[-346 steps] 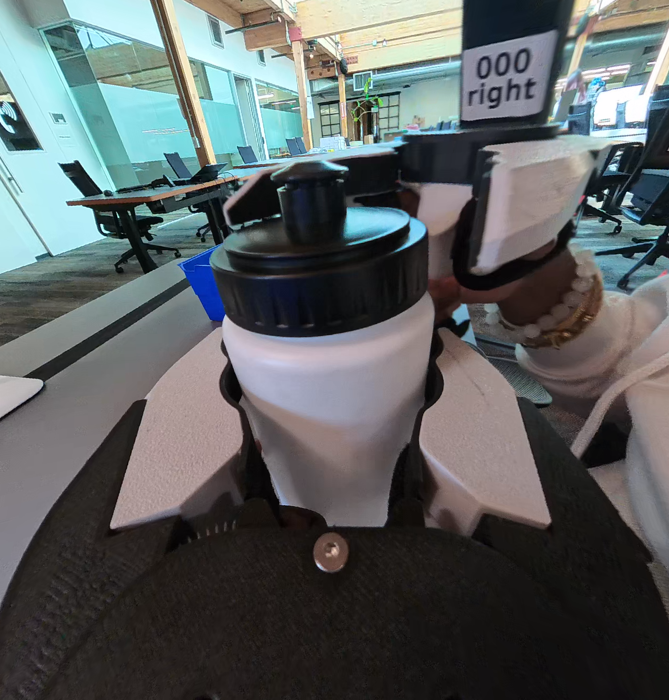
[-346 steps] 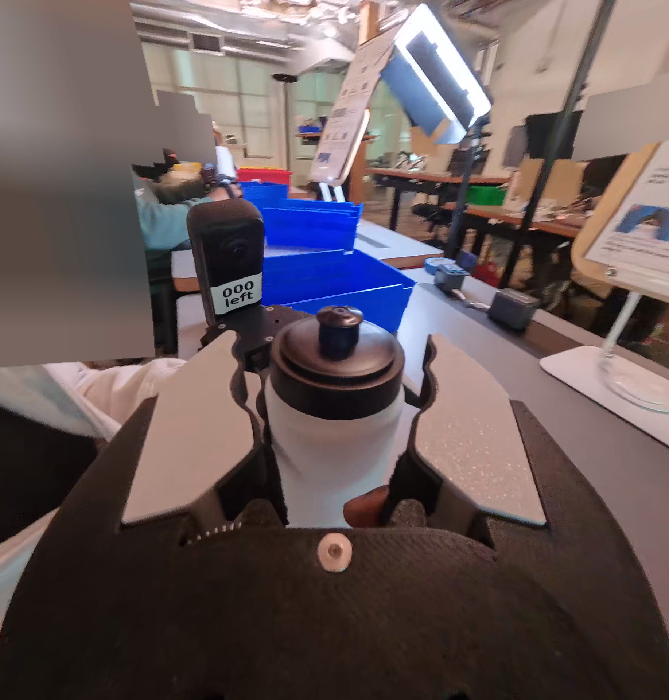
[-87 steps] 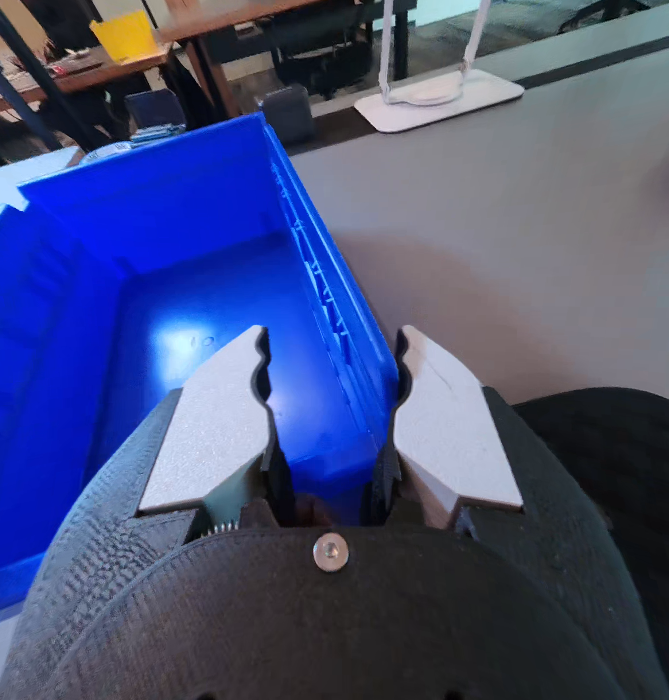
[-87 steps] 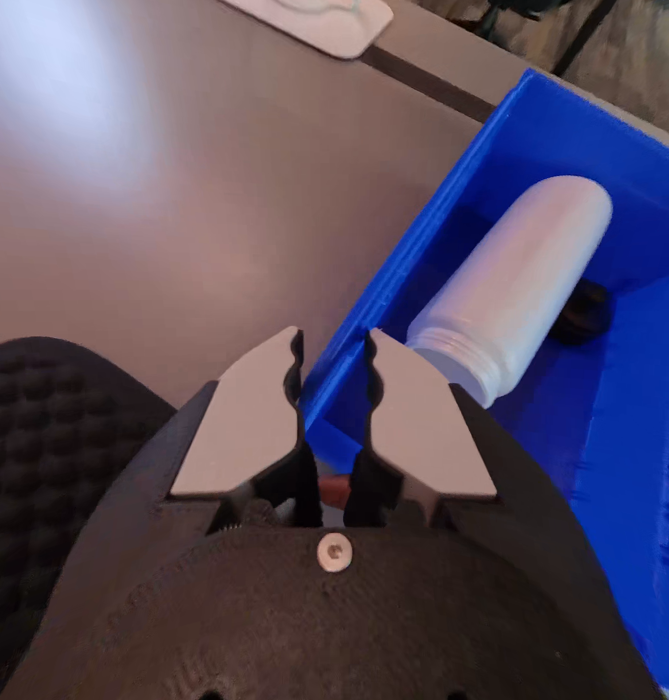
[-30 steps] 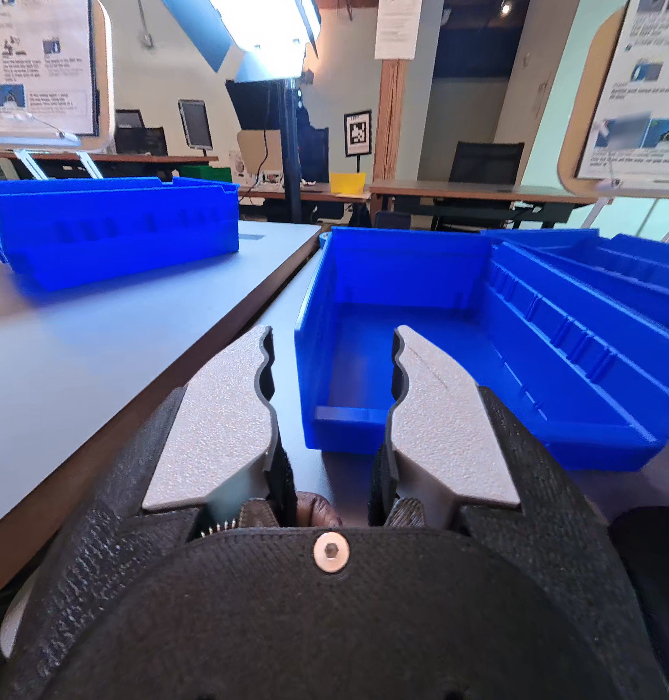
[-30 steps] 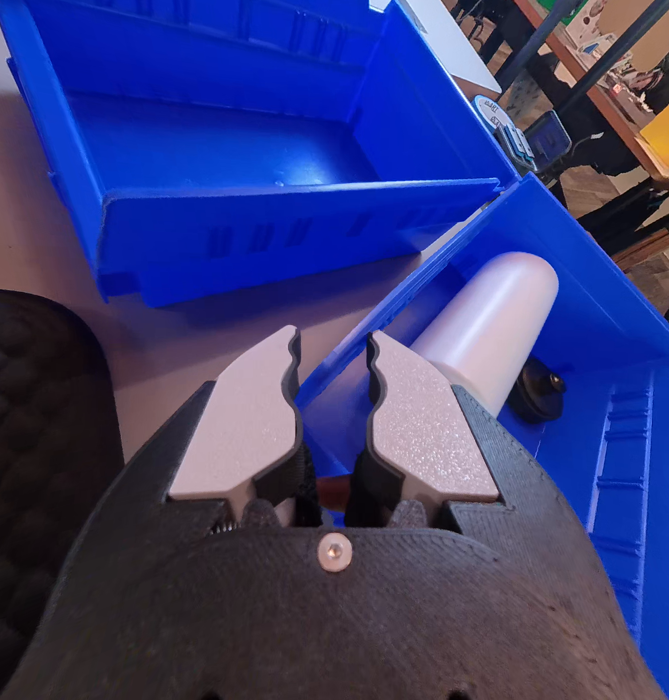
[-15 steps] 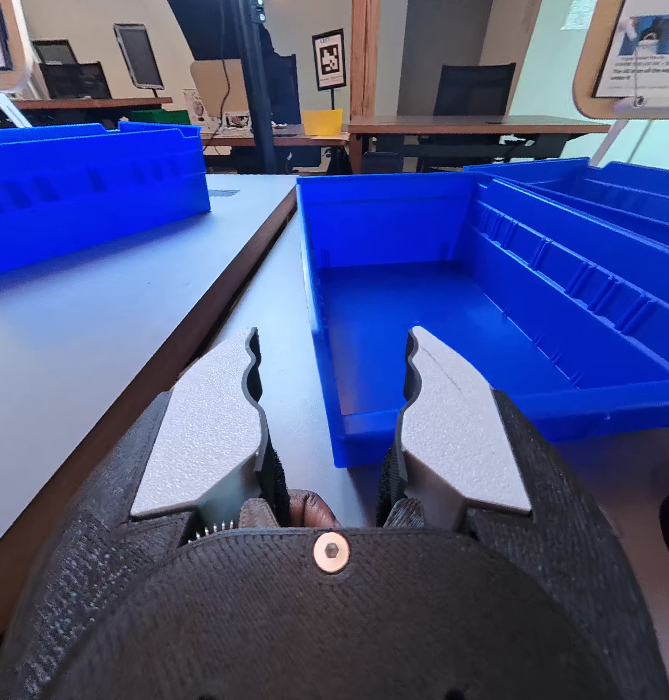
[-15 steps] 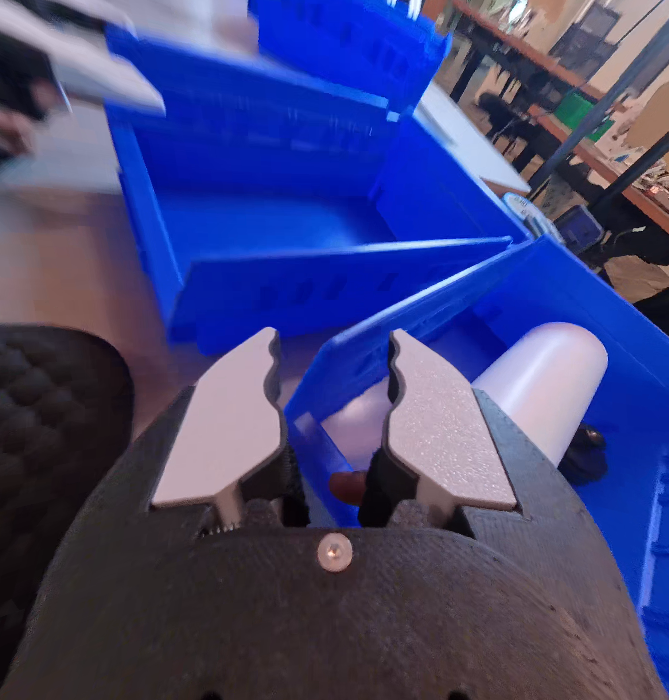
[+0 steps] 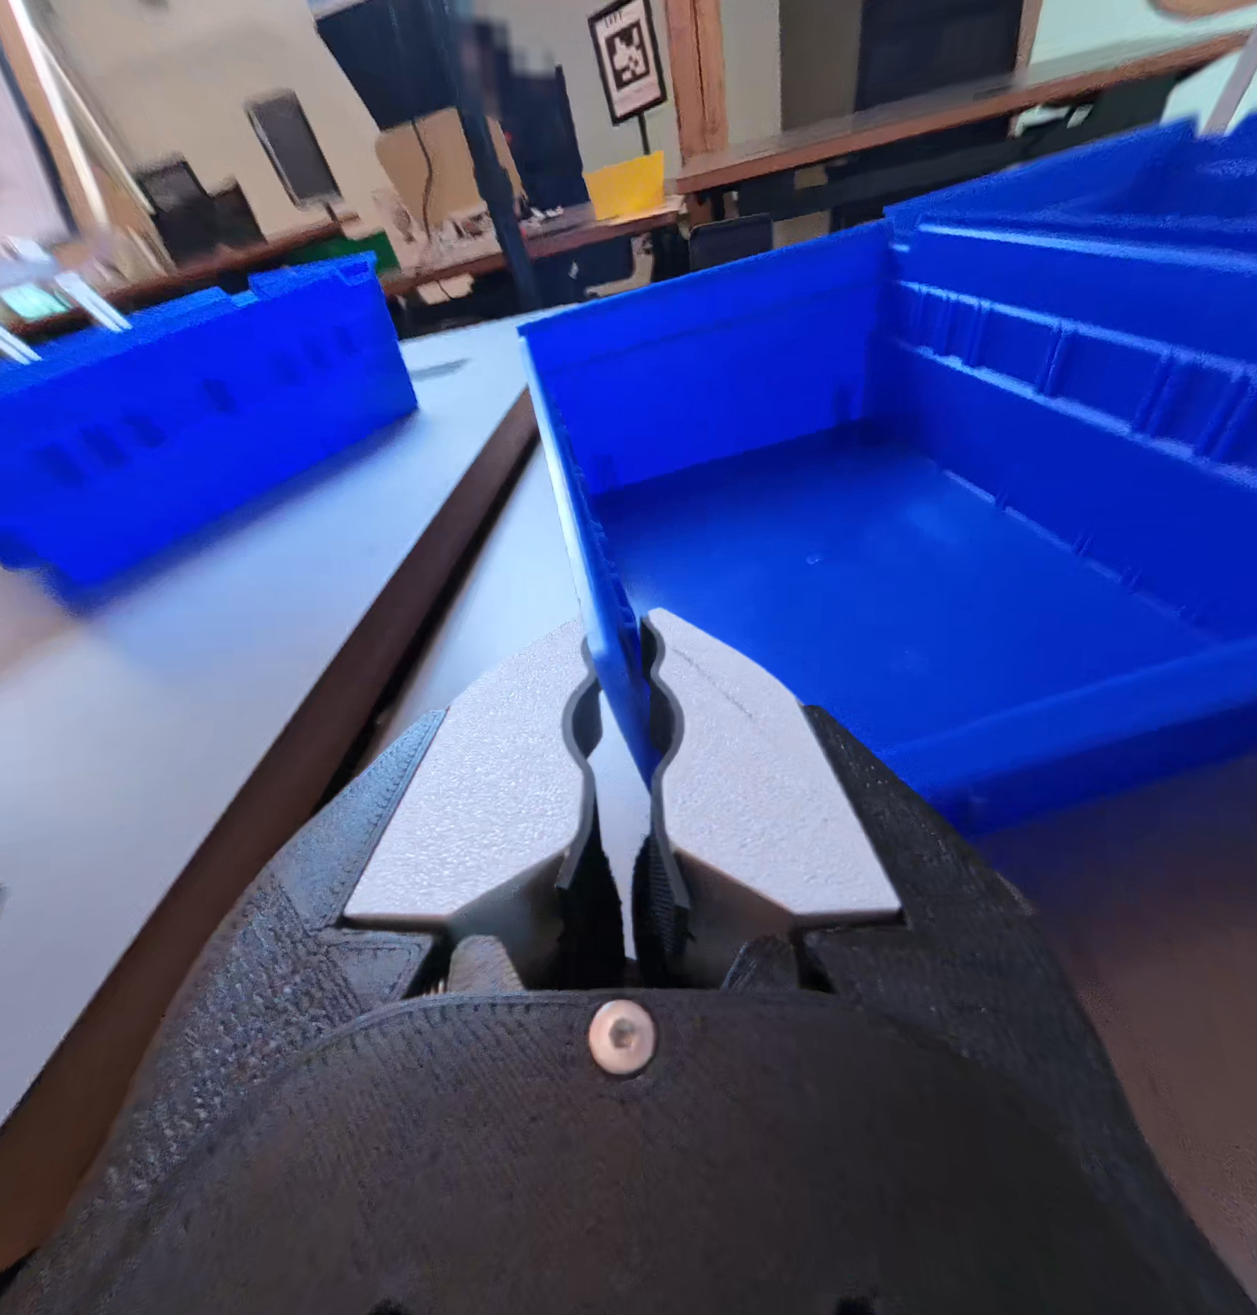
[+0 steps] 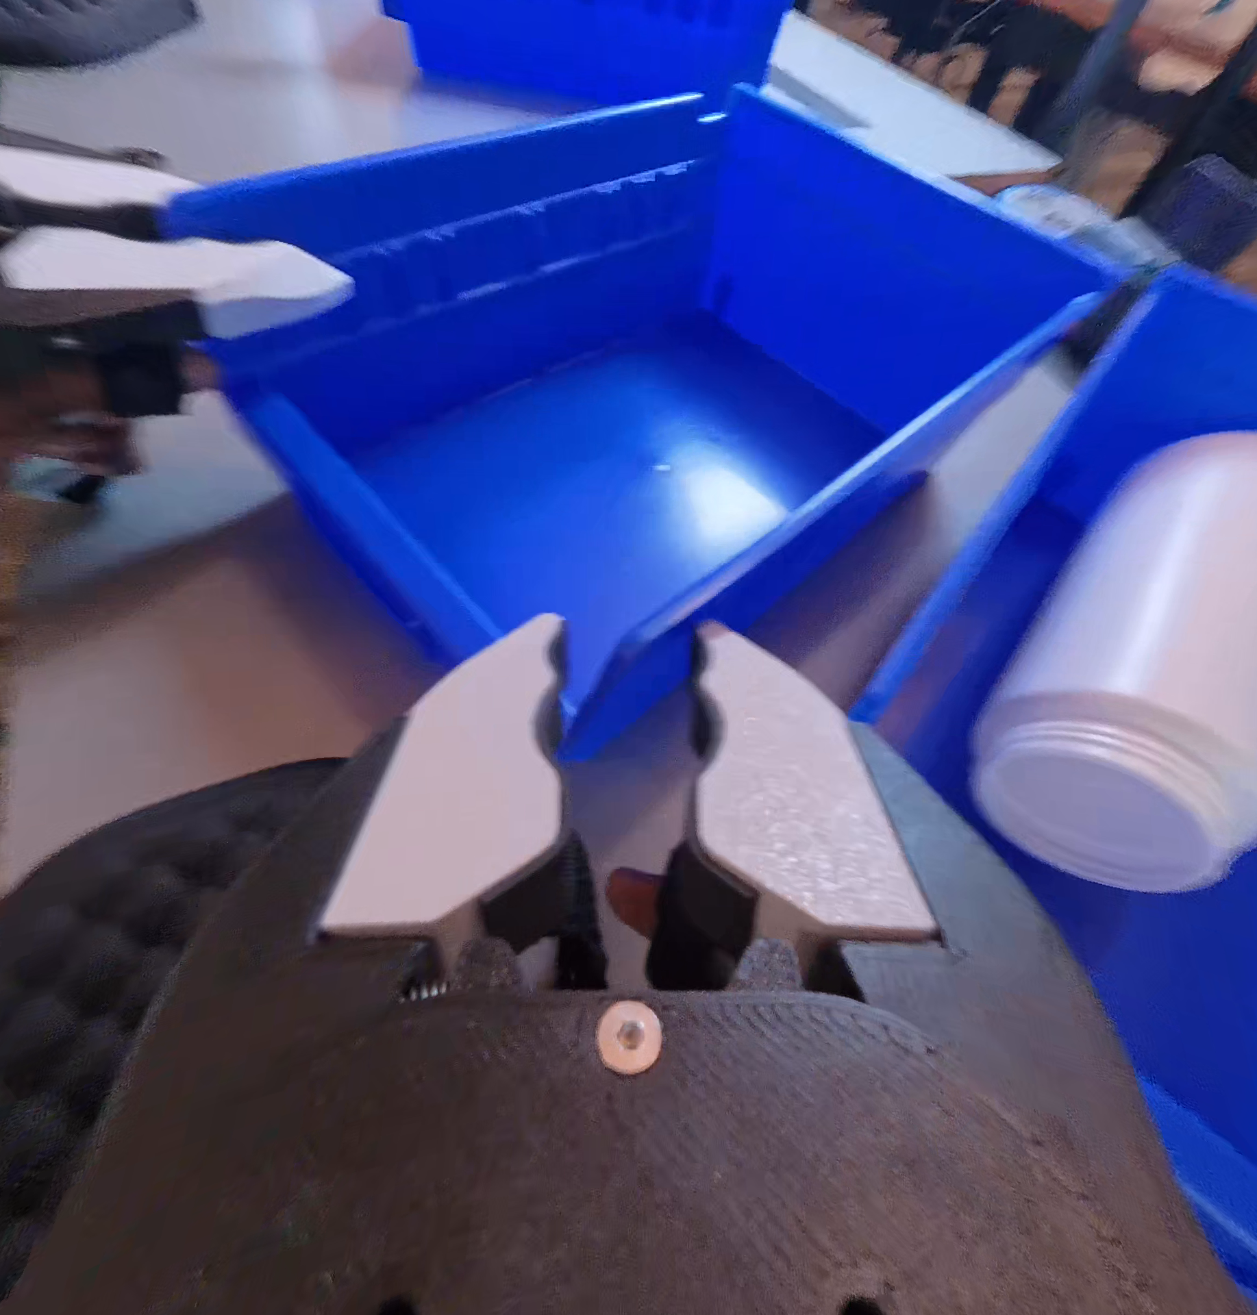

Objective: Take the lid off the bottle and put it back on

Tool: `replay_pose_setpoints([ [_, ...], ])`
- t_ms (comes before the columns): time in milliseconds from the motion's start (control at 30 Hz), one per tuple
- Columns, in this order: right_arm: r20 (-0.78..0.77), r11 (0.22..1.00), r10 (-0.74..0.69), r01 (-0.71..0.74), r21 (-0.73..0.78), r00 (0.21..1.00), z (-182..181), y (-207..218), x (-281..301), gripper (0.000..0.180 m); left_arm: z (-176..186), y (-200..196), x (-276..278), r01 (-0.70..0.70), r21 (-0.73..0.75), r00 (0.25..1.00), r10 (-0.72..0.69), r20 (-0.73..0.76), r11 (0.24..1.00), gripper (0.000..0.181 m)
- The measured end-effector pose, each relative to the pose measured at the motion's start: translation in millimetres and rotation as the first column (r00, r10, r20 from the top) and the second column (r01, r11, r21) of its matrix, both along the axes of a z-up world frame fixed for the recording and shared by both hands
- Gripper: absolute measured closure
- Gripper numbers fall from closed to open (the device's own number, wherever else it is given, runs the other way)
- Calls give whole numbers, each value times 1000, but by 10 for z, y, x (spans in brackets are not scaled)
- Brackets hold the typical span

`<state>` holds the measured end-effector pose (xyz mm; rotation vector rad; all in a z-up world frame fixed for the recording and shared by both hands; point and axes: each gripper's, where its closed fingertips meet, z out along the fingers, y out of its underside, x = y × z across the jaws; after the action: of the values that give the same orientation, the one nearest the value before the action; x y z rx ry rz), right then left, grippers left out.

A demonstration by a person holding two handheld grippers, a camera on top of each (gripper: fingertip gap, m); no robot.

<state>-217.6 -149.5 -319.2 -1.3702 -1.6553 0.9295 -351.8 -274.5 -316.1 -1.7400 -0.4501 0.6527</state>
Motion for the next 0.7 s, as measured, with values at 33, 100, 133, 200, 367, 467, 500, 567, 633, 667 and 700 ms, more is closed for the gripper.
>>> replay_pose_setpoints([
  [33, -20, 999, -3, 4, 53, 1000, 8, 49, -3, 157, 10, -25, 45, -29, -20, 999, 28, -46, 999, 172],
  [100, -34, 992, -18, 22, 126, 999, 9, 94, 30, 161, 66, -68, 165, -62, 22, 996, 63, -68, 998, 173],
  [133, -47, 984, -9, 17, 177, 999, 26, 87, 56, 162, 124, -105, 216, -81, 61, 993, 86, -79, 995, 173],
  [200, -99, 968, 17, 9, 252, 995, 133, 24, 122, 163, 312, -198, 313, -116, 149, 983, 135, -124, 982, 174],
  [367, -303, 935, 27, 83, 346, 953, 762, 25, 439, 164, 1058, -194, 703, -58, 313, 949, 150, -277, 948, 174],
  [467, -417, 902, -16, 193, 385, 909, 1177, 244, 871, 164, 1418, 106, 1101, 76, 335, 934, 51, -354, 939, 171],
  [500, -440, 889, -42, 235, 394, 897, 1274, 346, 1057, 165, 1497, 246, 1255, 127, 343, 930, 9, -369, 931, 170],
  [567, -469, 859, -99, 313, 404, 878, 1407, 564, 1455, 165, 1608, 568, 1560, 215, 345, 920, -70, -386, 914, 170],
  [633, -478, 817, -181, 401, 413, 860, 1466, 813, 1865, 165, 1679, 950, 1863, 302, 335, 907, -159, -391, 892, 170],
  [667, -482, 793, -228, 449, 413, 846, 1479, 949, 2071, 165, 1700, 1158, 2015, 345, 328, 897, -207, -390, 880, 170],
  [700, -486, 769, -278, 495, 405, 829, 1483, 1087, 2275, 165, 1708, 1373, 2165, 385, 317, 887, -252, -388, 867, 170],
])
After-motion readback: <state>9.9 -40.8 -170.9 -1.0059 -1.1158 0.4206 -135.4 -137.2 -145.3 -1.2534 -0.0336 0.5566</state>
